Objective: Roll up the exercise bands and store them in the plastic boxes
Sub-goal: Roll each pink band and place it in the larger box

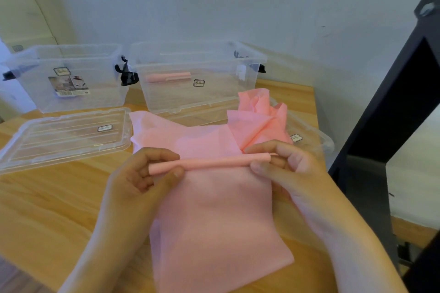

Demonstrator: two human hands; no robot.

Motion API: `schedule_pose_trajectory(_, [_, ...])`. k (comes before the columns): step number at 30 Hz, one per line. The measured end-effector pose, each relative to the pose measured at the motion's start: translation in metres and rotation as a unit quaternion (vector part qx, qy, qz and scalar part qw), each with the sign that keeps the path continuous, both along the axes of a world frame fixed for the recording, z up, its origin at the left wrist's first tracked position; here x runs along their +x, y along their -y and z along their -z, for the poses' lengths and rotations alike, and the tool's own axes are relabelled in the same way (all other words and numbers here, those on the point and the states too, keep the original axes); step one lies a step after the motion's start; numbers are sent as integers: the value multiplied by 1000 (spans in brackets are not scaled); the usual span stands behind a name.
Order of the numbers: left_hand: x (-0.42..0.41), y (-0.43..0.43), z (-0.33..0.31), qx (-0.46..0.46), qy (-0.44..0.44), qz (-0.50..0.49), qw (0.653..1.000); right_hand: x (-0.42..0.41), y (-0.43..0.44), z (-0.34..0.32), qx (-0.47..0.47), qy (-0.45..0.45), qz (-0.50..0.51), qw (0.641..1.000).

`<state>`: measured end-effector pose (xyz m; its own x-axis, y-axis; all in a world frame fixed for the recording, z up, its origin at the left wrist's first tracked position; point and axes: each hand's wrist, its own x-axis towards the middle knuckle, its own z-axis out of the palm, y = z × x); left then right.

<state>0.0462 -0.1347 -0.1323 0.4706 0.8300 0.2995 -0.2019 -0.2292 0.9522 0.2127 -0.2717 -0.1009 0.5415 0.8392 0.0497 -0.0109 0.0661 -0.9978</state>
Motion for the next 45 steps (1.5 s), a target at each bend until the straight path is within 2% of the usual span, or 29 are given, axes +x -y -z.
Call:
schedule_pose_trajectory(4, [1,3,-3,42,-16,2,999,-4,0,-2,1,-14,-7,1000])
schedule_pose_trajectory(15, [-7,4,-12,-23,-35,116,992,-3,6,-5,-1,16,11,1000])
schedule_pose_trajectory(17, [-10,0,-11,-5,-47,127,991,-3,5,-4,1,19,3,1000])
schedule_pose_trajectory(24, [-11,-3,-12,-14,-40,78,996,-7,4,-2,0,-16,-9,1000])
schedule_pose_trajectory(28, [-10,-4,-11,-27,-26,62,997,-8,1,-2,-17,-1,-5,1000])
schedule_pose_trajectory(35, [-12,-3,-8,-57,-61,95,992,-9,-2,0,10,19,18,1000])
schedule_pose_trajectory(39, [-8,-3,-9,-56,-44,77,994,-8,-1,0,22,12,17,1000])
schedule_pose_trajectory(45, [-7,-2,-11,-43,-23,55,997,-9,1,0,-17,9,-5,1000])
